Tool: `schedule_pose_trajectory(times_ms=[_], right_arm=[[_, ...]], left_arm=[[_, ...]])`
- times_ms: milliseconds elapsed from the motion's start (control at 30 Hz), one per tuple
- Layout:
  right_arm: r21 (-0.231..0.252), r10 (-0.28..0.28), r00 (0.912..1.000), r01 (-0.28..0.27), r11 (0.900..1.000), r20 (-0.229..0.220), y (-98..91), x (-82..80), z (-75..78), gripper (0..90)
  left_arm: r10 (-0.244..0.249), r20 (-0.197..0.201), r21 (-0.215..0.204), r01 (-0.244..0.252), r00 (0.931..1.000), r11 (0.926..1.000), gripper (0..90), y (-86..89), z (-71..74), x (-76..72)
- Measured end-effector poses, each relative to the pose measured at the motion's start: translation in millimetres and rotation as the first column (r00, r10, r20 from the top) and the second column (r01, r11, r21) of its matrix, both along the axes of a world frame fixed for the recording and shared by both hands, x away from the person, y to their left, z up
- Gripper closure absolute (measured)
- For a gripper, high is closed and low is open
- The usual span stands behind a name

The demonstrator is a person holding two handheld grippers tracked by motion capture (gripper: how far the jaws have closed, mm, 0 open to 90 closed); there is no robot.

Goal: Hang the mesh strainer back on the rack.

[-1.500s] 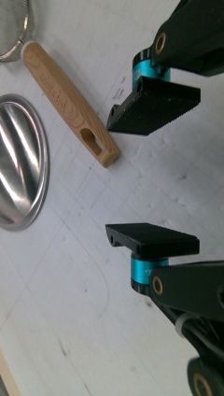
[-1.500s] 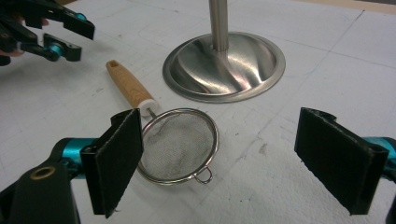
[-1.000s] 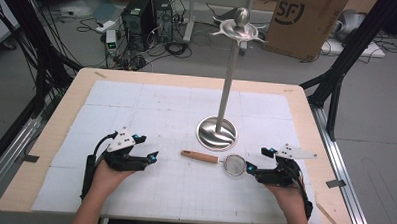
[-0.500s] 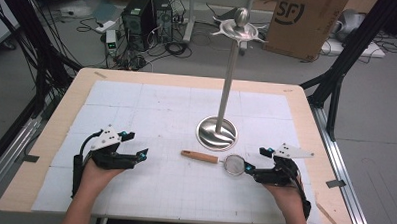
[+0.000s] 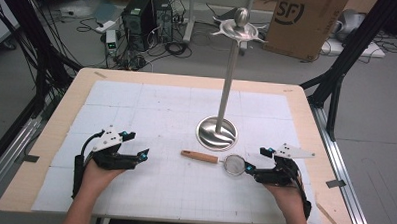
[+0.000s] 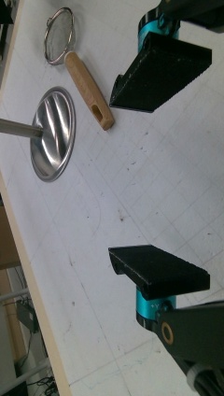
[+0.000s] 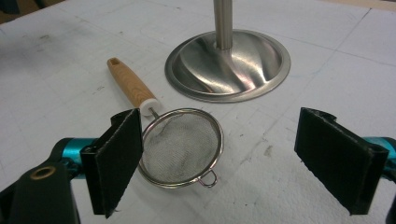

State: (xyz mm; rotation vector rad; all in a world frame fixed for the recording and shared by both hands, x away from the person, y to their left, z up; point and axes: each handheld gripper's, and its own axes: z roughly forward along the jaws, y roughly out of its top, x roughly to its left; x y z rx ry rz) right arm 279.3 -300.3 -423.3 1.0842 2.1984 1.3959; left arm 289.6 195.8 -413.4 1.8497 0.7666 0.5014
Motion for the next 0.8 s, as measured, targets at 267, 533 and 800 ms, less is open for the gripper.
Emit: schedule_pose_trajectory(times_ms=[267, 533, 800], right_arm=[[-0.006, 0.005, 1.0000, -0.005, 1.0000, 0.001, 2.6, -0.6, 0.0, 14.5], [-0.009, 0.031, 0.9993, -0.030, 0.9995, 0.023, 5.8, 1.6, 4.0, 15.4], [-0.029, 0.078, 0.9968, -0.077, 0.9966, 0.017, 25.2, 9.6, 8.4, 15.4]], left_arm=[[-0.006, -0.003, 0.002, 0.006, 1.0000, 1.0000, 24.0, -2.6, -1.4, 0.3], [0.005, -0.004, -0.018, -0.005, 1.0000, 0.9998, 24.0, 2.6, 0.5, 1.2], [0.005, -0.004, -0.019, -0.005, 1.0000, 0.9998, 24.0, 4.1, 0.9, 2.8]])
